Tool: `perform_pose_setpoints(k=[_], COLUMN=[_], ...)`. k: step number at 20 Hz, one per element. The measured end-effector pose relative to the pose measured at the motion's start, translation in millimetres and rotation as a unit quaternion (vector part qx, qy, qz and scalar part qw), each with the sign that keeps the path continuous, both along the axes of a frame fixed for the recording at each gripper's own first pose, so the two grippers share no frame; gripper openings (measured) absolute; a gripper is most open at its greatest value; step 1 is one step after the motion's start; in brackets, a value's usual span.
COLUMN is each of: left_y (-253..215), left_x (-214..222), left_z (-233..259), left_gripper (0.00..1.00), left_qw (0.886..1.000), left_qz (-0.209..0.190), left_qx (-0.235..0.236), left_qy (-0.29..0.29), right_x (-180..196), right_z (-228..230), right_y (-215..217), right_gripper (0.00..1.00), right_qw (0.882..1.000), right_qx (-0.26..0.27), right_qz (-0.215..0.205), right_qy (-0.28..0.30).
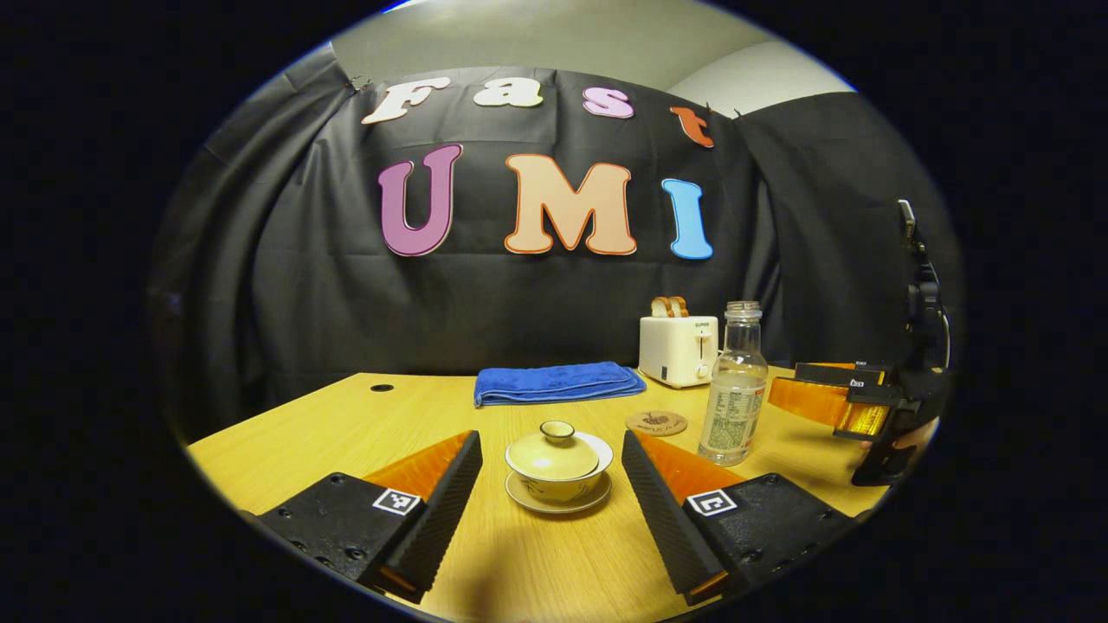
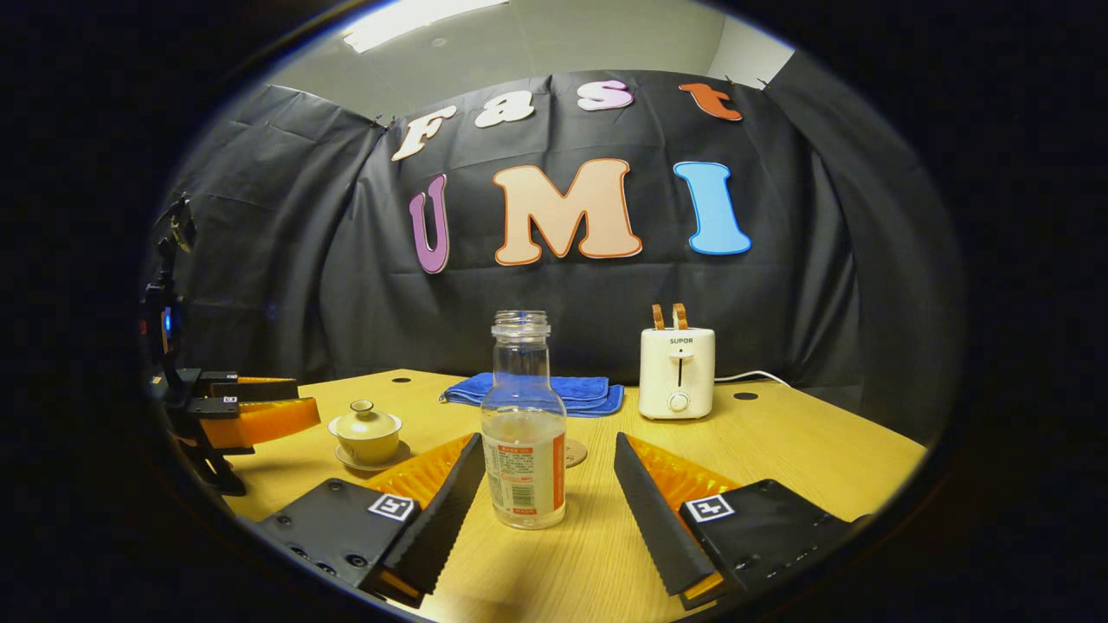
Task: Open the teacup lid with one hand, grasp the water bottle and pour water into the teacup with the other hand; after pouring, place the water bottle on the coaster and then close the teacup lid.
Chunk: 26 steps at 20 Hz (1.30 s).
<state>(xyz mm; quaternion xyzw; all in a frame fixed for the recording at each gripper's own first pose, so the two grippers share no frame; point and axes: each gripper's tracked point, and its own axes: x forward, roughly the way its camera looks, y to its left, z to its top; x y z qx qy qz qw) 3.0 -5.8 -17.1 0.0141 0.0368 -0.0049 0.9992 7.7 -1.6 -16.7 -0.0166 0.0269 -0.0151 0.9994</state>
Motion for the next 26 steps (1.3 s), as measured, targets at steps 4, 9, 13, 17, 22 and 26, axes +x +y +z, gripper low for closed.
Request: perform_pose_setpoints(k=[4, 9, 13, 17, 22, 26], left_y=[2, 5, 5, 5, 5, 4], left_x=[0, 0, 1, 9, 27, 36], left_z=[-1, 2, 1, -1, -3, -4], left_gripper=[0.95, 0.95, 0.95, 0.95, 0.96, 0.95], left_qw=[1.000, 1.000, 1.000, 1.000, 1.000, 1.000], left_qz=[0.007, 0.019, 0.020, 0.019, 0.019, 0.016], left_qx=[0.000, 0.001, 0.002, 0.002, 0.002, 0.002], left_qy=[0.003, -0.002, -0.001, 0.002, 0.004, 0.005], right_x=[0, 1, 1, 1, 1, 0], right_z=[-1, -1, -1, -1, -1, 0], right_y=[0, 0, 0, -1, -1, -1], right_gripper=[0.96, 0.94, 0.96, 0.99, 0.94, 0.94], right_qw=[1.000, 1.000, 1.000, 1.000, 1.000, 1.000], right_qx=[0.000, 0.000, 0.000, 0.000, 0.000, 0.000], right_qz=[0.000, 0.000, 0.000, 0.000, 0.000, 0.000], right_qy=[0.001, -0.001, 0.000, 0.000, 0.000, 0.000])
